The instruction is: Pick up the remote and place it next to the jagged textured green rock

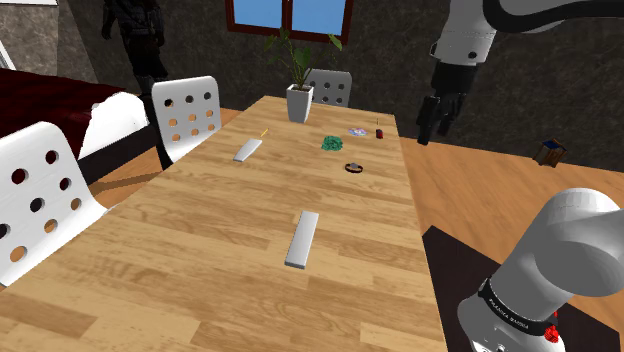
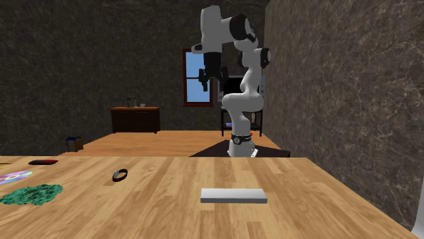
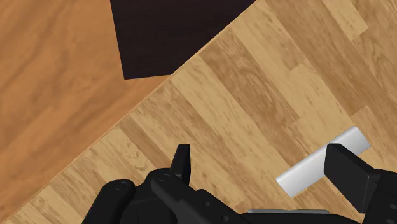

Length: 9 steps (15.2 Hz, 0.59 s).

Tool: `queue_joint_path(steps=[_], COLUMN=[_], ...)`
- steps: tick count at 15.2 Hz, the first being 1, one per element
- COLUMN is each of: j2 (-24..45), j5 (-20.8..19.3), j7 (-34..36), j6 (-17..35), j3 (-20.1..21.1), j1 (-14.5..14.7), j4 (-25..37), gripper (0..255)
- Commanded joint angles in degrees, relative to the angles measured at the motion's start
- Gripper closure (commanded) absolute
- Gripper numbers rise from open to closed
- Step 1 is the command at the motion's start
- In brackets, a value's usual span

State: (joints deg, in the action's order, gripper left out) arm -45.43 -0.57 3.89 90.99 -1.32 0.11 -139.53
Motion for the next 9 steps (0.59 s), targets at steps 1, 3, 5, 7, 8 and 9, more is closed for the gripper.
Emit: queue_joint_path(steps=[1, 3, 5, 7, 8, 9], j2=[0.0, 0.6, 1.7, 3.3, 4.3, 5.4], j5=[0.0, 1.7, 3.3, 5.0, 5.8, 6.5], j7=[0.0, 4.0, 7.9, 11.7, 13.7, 15.6], j6=[0.0, 3.3, 6.9, 10.5, 12.4, 14.4], j3=[0.0, 2.1, 4.2, 6.4, 7.5, 8.6], j1=[0.0, 0.0, 0.1, 0.2, 0.2, 0.3], j4=[0.0, -2.5, -4.7, -6.5, -7.2, -7.9], gripper=[0, 0, 0, 0, 0, 0])
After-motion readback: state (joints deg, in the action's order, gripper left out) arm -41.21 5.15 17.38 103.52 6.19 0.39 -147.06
